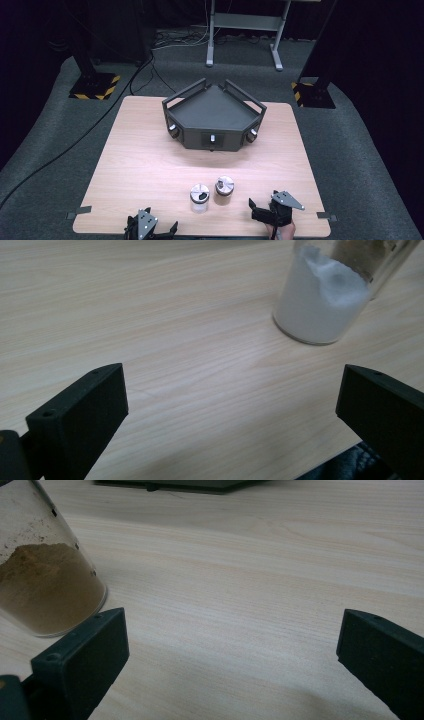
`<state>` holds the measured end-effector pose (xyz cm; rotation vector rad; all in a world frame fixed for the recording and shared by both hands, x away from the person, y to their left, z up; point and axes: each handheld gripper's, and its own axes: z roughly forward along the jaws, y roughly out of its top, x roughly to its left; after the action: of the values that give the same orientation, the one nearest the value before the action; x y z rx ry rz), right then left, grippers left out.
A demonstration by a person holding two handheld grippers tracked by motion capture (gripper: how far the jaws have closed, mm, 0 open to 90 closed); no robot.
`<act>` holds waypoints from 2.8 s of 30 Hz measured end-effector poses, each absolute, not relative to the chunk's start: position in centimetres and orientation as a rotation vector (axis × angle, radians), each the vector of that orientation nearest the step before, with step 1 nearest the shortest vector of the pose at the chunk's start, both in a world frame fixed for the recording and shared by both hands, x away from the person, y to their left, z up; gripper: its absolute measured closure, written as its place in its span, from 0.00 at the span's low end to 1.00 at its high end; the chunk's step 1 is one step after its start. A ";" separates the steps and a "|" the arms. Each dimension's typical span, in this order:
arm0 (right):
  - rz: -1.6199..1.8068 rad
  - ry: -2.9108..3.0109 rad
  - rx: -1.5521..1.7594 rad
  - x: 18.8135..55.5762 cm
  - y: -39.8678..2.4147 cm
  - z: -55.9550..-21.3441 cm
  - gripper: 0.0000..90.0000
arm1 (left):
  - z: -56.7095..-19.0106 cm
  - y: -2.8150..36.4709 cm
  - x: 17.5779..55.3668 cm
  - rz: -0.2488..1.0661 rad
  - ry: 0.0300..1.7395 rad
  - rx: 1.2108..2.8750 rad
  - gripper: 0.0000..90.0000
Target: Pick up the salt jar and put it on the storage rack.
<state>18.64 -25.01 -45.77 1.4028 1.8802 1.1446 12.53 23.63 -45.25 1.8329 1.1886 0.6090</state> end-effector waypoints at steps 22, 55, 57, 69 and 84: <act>1.120 1.902 1.399 18.9 -24.7 -45.5 0.00 | -45.8 19.7 16.0 0.526 1.064 1.893 0.00; 1.116 1.910 1.405 19.0 -24.8 -45.5 0.00 | -45.3 16.9 19.7 0.514 0.976 1.941 0.00; 1.117 1.911 1.405 19.1 -24.8 -45.5 0.00 | -45.3 16.9 19.9 0.508 0.980 1.942 0.00; 1.111 1.910 1.405 19.0 -24.7 -45.4 0.00 | -45.8 17.4 20.4 0.503 0.986 1.909 0.33; 1.114 1.908 1.405 19.0 -24.7 -45.5 0.00 | -45.8 17.3 20.3 0.512 0.976 1.911 0.35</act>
<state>19.02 -24.72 -45.46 1.4052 1.9076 1.1136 20.26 17.33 -45.75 1.9107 0.9760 0.5125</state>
